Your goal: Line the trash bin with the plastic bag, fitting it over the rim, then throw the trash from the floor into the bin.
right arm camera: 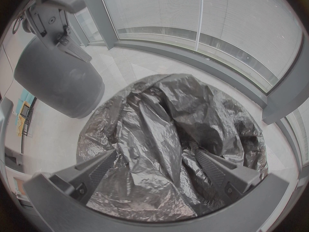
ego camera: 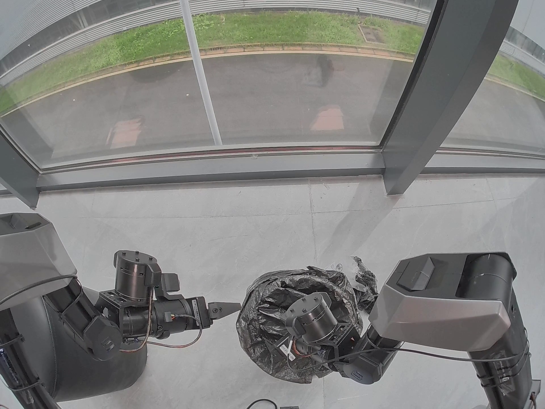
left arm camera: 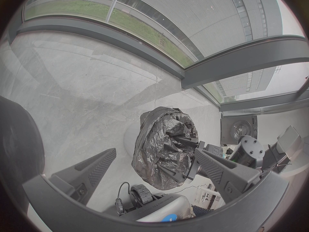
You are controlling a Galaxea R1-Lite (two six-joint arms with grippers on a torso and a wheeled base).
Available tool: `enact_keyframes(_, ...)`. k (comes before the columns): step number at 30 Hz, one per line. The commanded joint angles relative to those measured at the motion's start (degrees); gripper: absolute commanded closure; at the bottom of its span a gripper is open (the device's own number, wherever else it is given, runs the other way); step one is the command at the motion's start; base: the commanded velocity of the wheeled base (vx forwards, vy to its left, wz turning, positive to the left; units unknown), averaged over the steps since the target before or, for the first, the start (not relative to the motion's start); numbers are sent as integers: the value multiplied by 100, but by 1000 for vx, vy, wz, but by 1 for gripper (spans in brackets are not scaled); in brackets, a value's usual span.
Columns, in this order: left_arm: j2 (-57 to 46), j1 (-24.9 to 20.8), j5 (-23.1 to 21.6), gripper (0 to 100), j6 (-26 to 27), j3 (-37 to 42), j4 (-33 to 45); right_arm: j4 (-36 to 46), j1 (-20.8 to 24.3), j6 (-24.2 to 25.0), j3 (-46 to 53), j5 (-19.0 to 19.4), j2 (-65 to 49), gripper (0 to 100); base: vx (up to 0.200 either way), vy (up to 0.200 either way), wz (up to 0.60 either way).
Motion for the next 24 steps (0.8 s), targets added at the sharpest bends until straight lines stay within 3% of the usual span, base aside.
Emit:
enact_keyframes(1,35,-3,-1,0,0,-1,-3,11,-61,8,-17,19,199,0,0,0,0)
enact_keyframes(15,35,-11,-10,0,0,8,-3,117,-97,61,62,239,146,0,0,0,0)
enact_keyframes(24,35,-11,-10,0,0,8,-3,108,141,509,599,230,-724,0,0,0,0)
